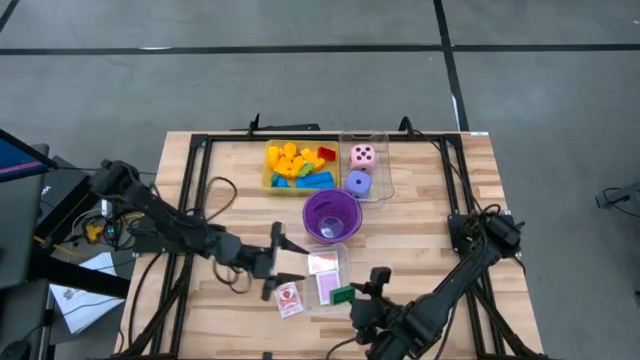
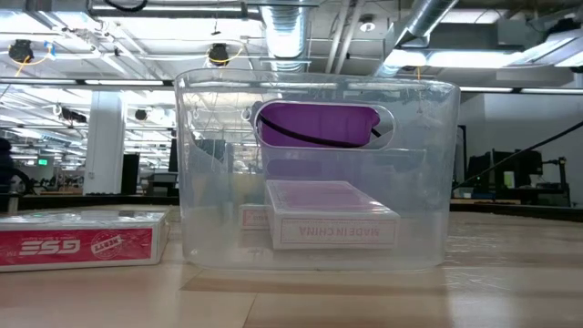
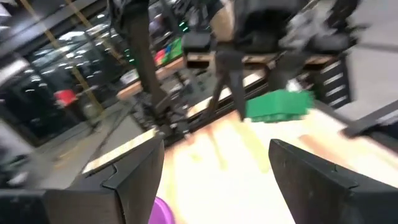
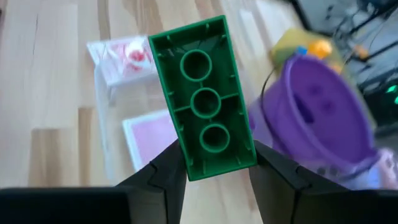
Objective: Pick & Place Toys
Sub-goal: Put the green game piece into the yellow bin
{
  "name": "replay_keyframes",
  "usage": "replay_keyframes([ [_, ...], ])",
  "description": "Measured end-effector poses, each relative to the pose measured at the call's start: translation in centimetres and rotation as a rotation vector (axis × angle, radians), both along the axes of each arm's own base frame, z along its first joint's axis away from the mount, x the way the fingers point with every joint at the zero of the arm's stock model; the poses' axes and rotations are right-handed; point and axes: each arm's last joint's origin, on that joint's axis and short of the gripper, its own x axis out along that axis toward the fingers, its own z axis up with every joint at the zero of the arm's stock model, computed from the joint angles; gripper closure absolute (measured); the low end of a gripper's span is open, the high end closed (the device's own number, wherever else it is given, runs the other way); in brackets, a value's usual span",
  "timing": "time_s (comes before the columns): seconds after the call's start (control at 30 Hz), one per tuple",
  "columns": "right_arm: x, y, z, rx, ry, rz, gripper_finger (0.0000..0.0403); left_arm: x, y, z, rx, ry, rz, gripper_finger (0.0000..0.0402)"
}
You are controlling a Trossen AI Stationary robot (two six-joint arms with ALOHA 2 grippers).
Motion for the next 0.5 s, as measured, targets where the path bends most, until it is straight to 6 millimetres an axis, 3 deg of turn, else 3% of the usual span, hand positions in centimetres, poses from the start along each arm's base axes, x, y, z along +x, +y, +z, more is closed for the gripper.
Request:
replay_keyframes([
  [0.23,1.0,-0.8,0.4,-0.106,-0.008,0.033,0.0263,3.8,-3.8,-1.4,0.262,0.036,0.076,0.0116],
  [0.33,1.1,-0.9,0.4,-0.136,0.001,0.046,0.0263,4.6,-5.2,-1.8,0.347,0.045,0.124,0.0116],
  [0.5,1.3,-0.8,0.5,-0.166,-0.007,0.065,0.0263,4.8,-6.2,-1.3,0.335,0.03,0.136,0.0116],
])
